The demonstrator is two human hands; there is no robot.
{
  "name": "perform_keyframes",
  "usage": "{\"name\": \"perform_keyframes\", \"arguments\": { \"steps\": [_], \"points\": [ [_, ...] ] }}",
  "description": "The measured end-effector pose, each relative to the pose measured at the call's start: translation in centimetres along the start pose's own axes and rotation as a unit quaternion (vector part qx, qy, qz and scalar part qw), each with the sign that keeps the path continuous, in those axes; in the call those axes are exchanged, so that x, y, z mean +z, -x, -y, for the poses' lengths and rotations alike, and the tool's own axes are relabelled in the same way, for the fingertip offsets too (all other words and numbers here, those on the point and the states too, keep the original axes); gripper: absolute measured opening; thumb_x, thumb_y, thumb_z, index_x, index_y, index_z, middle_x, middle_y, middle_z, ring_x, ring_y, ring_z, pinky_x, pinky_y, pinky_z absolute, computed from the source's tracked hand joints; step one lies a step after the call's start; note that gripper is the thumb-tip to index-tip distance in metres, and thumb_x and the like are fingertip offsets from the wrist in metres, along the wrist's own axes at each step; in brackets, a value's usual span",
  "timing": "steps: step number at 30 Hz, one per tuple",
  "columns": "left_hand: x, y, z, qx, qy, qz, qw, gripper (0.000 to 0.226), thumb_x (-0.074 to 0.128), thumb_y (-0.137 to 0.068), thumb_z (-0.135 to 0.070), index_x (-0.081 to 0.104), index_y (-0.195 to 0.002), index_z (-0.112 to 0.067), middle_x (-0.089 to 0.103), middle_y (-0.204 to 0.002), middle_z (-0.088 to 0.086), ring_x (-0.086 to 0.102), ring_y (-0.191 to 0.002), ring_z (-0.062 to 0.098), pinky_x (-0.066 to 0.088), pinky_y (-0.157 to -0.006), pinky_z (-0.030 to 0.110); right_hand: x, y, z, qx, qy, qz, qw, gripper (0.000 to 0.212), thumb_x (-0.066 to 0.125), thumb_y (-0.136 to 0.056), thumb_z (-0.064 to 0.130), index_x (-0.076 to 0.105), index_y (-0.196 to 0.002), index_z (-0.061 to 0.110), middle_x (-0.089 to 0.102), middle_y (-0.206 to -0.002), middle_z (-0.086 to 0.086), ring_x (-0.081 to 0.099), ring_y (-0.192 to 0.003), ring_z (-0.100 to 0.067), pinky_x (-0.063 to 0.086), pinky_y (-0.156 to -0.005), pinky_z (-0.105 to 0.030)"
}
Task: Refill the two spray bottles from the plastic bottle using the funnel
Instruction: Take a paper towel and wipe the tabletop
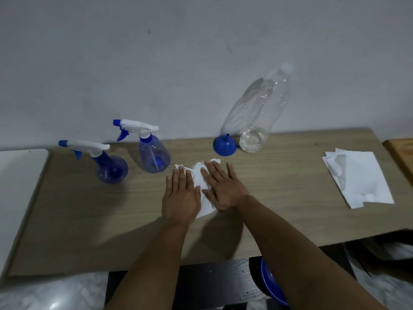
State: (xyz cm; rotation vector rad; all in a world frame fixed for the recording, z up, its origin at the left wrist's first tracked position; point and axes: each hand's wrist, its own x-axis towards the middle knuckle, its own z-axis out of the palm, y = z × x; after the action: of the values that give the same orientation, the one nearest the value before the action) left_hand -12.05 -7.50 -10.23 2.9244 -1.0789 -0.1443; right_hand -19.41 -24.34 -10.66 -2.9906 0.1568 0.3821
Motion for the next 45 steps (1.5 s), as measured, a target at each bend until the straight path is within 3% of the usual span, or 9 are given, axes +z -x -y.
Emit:
{"name": "perform_keyframes", "arguments": {
  "steps": [4, 11, 19, 22, 26, 31, 37, 45],
  "points": [
    [0.3, -1.7, -3.0, 0.021, -0.007, 0.003, 1.000, 0.070, -0.001, -0.101, -0.043, 0.011, -0.158, -0.004, 0.003, -0.165, 0.020, -0.003, -0.154, 0.032, 0.007, -0.124, 0.049, 0.0, 1.6, -3.2, 0.025, -0.005, -0.011, 1.000, 0.076, 0.008, -0.105, 0.063, -0.008, -0.167, 0.024, -0.015, -0.175, -0.003, -0.017, -0.161, -0.022, -0.007, -0.128, -0.058],
    [0.7, -3.6, -10.0, 0.062, 0.001, 0.000, 0.998, 0.064, 0.015, -0.105, -0.041, 0.021, -0.156, -0.003, 0.015, -0.163, 0.022, 0.008, -0.154, 0.033, 0.010, -0.124, 0.050, 0.1, 5.1, -9.4, 0.056, -0.016, -0.022, 0.998, 0.074, 0.012, -0.106, 0.059, -0.005, -0.168, 0.023, -0.014, -0.175, -0.002, -0.018, -0.161, -0.021, -0.007, -0.129, -0.056],
    [1.0, -6.1, -18.4, 0.100, 0.004, 0.007, 0.995, 0.065, 0.015, -0.105, -0.042, 0.018, -0.157, -0.004, 0.011, -0.165, 0.020, 0.003, -0.154, 0.032, 0.005, -0.124, 0.050, -0.2, 9.8, -16.7, 0.113, -0.040, -0.013, 0.993, 0.074, 0.016, -0.107, 0.059, -0.002, -0.168, 0.021, -0.012, -0.176, -0.001, -0.017, -0.161, -0.018, -0.006, -0.128, -0.060],
    [0.8, -6.1, -18.9, 0.090, 0.004, 0.012, 0.996, 0.066, 0.015, -0.104, -0.044, 0.016, -0.158, -0.006, 0.008, -0.166, 0.017, 0.001, -0.155, 0.030, 0.004, -0.124, 0.050, -0.9, 10.0, -16.8, 0.111, -0.093, -0.043, 0.989, 0.072, 0.023, -0.108, 0.051, 0.007, -0.168, 0.016, -0.002, -0.177, -0.003, -0.008, -0.163, -0.020, -0.001, -0.129, -0.058],
    [0.8, -5.2, -16.4, 0.115, -0.016, -0.012, 0.993, 0.064, 0.015, -0.104, -0.042, 0.015, -0.158, -0.007, 0.007, -0.167, 0.014, 0.000, -0.155, 0.031, 0.007, -0.123, 0.052, -1.2, 9.6, -15.4, 0.125, -0.066, -0.096, 0.985, 0.067, 0.026, -0.109, 0.042, 0.013, -0.168, 0.013, 0.009, -0.176, -0.009, 0.002, -0.163, -0.029, 0.008, -0.129, -0.056],
    [1.3, -4.9, -14.8, 0.189, -0.023, 0.002, 0.982, 0.068, 0.013, -0.101, -0.047, 0.020, -0.158, -0.009, 0.012, -0.167, 0.011, 0.006, -0.155, 0.027, 0.012, -0.123, 0.053, 0.2, 9.5, -14.3, 0.148, -0.071, -0.030, 0.986, 0.073, 0.017, -0.108, 0.052, 0.002, -0.167, 0.011, -0.007, -0.175, -0.013, -0.014, -0.162, -0.030, 0.000, -0.129, -0.059],
    [1.3, -5.5, -19.1, 0.225, -0.044, 0.018, 0.973, 0.068, 0.007, -0.102, -0.048, 0.018, -0.158, -0.010, 0.015, -0.167, 0.009, 0.010, -0.154, 0.024, 0.007, -0.122, 0.056, 0.1, 11.5, -17.1, 0.169, -0.054, -0.013, 0.984, 0.073, 0.016, -0.108, 0.053, 0.000, -0.168, 0.014, -0.010, -0.176, -0.006, -0.016, -0.161, -0.023, -0.002, -0.127, -0.063],
    [1.8, -2.9, -22.2, 0.240, -0.050, 0.025, 0.969, 0.068, 0.005, -0.102, -0.049, 0.011, -0.158, -0.010, 0.009, -0.167, 0.010, 0.006, -0.155, 0.024, 0.003, -0.120, 0.059, 1.7, 17.0, -17.5, 0.244, -0.074, -0.033, 0.966, 0.071, 0.013, -0.109, 0.051, -0.003, -0.168, 0.014, -0.013, -0.175, -0.007, -0.017, -0.161, -0.023, 0.000, -0.129, -0.058]
  ]
}}
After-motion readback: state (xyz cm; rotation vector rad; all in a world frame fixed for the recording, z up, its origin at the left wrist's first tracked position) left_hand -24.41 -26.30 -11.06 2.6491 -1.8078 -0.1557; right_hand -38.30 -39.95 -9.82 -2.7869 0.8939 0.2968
